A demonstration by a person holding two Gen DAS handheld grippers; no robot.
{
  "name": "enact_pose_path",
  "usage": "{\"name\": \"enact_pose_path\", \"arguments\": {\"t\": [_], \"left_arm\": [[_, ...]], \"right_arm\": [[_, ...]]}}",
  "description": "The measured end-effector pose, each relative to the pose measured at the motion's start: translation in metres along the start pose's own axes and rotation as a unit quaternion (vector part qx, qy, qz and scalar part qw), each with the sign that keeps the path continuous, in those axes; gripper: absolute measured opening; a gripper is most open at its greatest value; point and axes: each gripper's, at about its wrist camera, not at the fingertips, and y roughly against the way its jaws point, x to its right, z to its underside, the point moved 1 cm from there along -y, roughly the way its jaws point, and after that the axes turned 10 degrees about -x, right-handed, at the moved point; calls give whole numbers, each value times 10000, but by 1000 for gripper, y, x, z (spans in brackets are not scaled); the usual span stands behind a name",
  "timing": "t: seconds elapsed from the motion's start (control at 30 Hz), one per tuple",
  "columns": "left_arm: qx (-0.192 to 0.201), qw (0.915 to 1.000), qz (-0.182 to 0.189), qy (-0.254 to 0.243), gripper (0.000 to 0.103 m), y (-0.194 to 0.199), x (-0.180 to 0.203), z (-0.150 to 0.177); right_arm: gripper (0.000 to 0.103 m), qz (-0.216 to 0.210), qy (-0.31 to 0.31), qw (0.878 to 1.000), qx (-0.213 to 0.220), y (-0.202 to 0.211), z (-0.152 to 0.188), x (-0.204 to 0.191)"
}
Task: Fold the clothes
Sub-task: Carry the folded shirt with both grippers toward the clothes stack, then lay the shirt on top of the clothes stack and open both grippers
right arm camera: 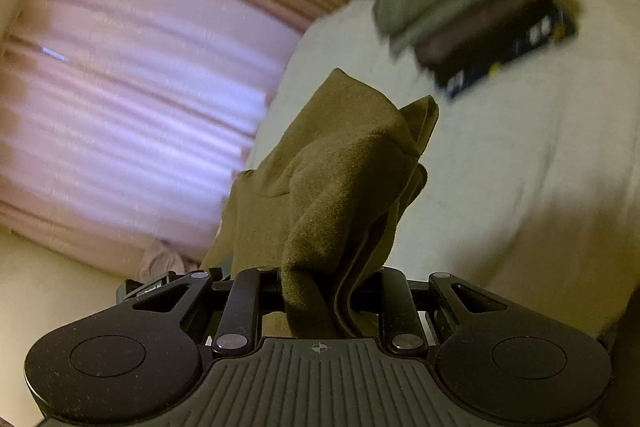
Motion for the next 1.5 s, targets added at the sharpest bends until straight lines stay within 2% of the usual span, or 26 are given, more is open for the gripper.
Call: {"name": "enact_pose_path", "arguments": {"t": [0.33, 0.43, 0.53, 0.67, 0.9, 1.03, 1.1, 1.17, 1.23, 1.33, 1.43, 1.5], "left_arm": [[142, 9991, -88, -380, 13, -170, 67, -185], [218, 9987, -148, -428, 13, -211, 74, -229], [194, 9986, -266, -404, 13, -237, 67, -259], [86, 9986, -441, -285, 13, -267, 50, -292], [-74, 9981, -603, -44, 14, -300, 6, -326], [-123, 9969, -771, 67, 17, -312, -22, -333], [-96, 9968, -784, 104, 18, -310, -29, -333], [-41, 9968, -795, 123, 24, -305, -34, -332], [134, 9948, -1007, 63, 25, -291, -31, -330], [621, 9847, -1624, -135, 22, -266, -16, -325], [920, 9642, -2302, -946, 15, -250, 26, -310], [786, 9566, -2357, -1519, 12, -254, 54, -296]], "right_arm": [[21, 134, 208, 9989, 392, 26, -225, 36], [21, 101, 267, 9986, 455, 21, -276, 43], [21, 91, 208, 9987, 454, 6, -319, 63], [21, 89, 15, 9993, 375, -20, -357, 91], [21, 162, -331, 9991, 194, -60, -396, 144], [22, 421, -500, 9978, 101, -81, -403, 170], [37, 637, -659, 9957, 141, -87, -404, 180], [41, 814, -769, 9934, 251, -88, -406, 185], [45, 1102, -745, 9898, 515, -77, -402, 181], [47, 1885, -426, 9743, 1158, -55, -391, 162], [47, 2673, 226, 9479, 1717, -38, -367, 129], [47, 2913, 849, 9349, 1840, -38, -346, 104]]}}
